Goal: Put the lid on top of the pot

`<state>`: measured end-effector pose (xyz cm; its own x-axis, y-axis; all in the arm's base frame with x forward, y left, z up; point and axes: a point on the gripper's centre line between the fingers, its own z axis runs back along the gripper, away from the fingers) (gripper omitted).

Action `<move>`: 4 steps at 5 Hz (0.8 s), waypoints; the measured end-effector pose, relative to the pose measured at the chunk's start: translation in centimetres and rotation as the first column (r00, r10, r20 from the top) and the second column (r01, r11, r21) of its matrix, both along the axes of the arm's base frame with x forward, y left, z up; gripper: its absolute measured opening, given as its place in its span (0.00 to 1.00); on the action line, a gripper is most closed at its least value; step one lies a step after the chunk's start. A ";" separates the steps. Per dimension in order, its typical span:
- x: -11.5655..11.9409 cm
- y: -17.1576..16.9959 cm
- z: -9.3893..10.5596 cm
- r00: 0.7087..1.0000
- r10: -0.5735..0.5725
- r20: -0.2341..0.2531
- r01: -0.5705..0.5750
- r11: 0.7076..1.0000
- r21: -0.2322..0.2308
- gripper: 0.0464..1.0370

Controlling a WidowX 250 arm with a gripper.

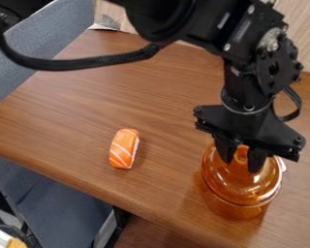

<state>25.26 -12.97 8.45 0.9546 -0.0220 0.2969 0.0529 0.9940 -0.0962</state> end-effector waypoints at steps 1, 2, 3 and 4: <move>-0.5 -0.1 0.1 1.000 -0.010 -0.003 0.010 1.000 0.004 0.33; -0.8 0.1 0.7 1.000 0.004 -0.005 -0.004 1.000 0.001 0.39; -0.7 0.1 0.9 1.000 0.010 -0.026 -0.010 1.000 0.019 0.70; -0.7 0.0 0.8 1.000 0.004 -0.030 -0.004 1.000 0.011 0.95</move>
